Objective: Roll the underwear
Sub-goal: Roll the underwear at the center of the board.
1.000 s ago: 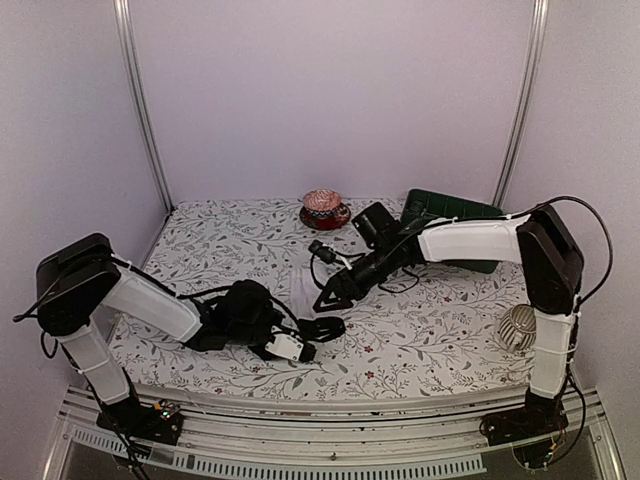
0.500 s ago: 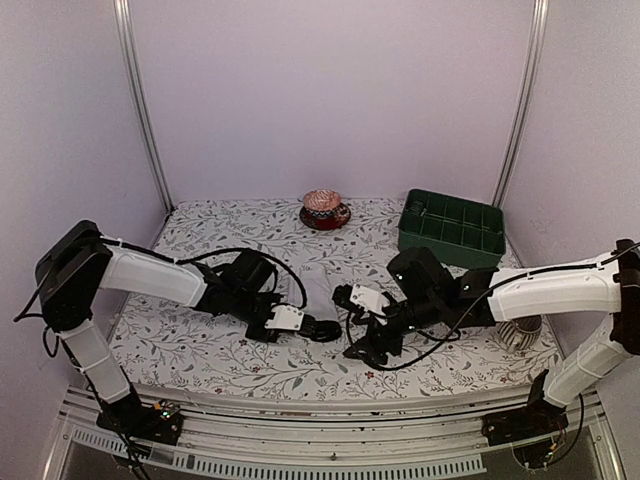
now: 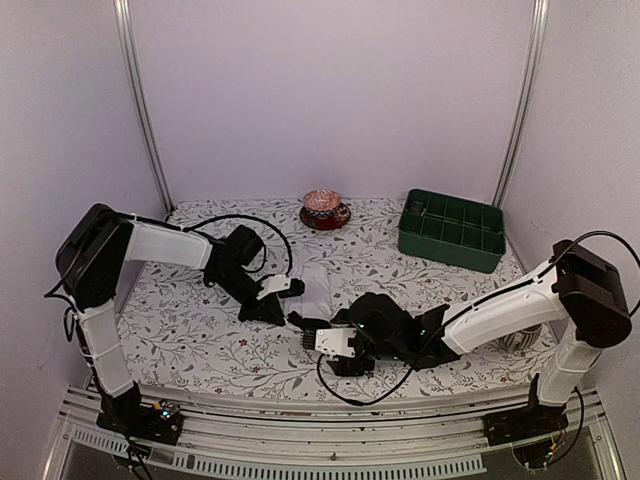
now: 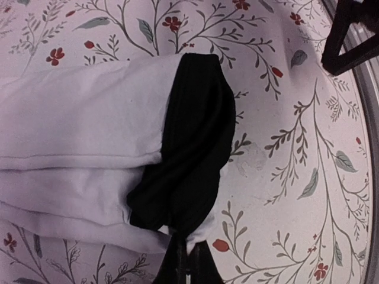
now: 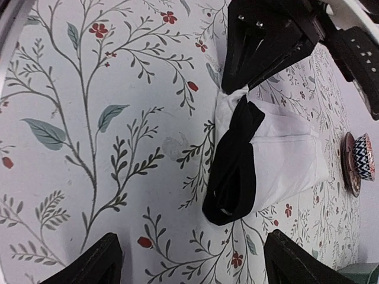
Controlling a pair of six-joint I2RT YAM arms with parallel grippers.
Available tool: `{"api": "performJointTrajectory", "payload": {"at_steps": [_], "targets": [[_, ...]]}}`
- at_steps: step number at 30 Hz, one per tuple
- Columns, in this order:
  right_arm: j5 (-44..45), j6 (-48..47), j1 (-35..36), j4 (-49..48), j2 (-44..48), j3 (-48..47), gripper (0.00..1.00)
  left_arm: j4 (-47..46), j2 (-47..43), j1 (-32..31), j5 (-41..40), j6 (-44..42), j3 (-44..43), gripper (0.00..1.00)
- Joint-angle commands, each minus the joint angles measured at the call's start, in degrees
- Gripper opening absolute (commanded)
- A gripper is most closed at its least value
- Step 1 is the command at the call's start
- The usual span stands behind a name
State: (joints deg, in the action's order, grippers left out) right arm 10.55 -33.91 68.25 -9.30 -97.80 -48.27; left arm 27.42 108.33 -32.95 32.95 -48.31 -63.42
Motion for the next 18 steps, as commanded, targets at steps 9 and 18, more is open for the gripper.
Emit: {"api": "performJointTrajectory", "payload": {"at_steps": [9, 18], "targets": [[18.06, -8.12, 1.65, -12.66, -17.42, -12.0, 0.83, 8.51, 7.81, 5.09, 11.17, 8.09, -6.55, 0.0], [13.11, -12.49, 3.3, -13.42, -20.75, -12.79, 0.74, 10.02, 11.77, 7.69, 13.66, 11.27, -10.02, 0.0]]}}
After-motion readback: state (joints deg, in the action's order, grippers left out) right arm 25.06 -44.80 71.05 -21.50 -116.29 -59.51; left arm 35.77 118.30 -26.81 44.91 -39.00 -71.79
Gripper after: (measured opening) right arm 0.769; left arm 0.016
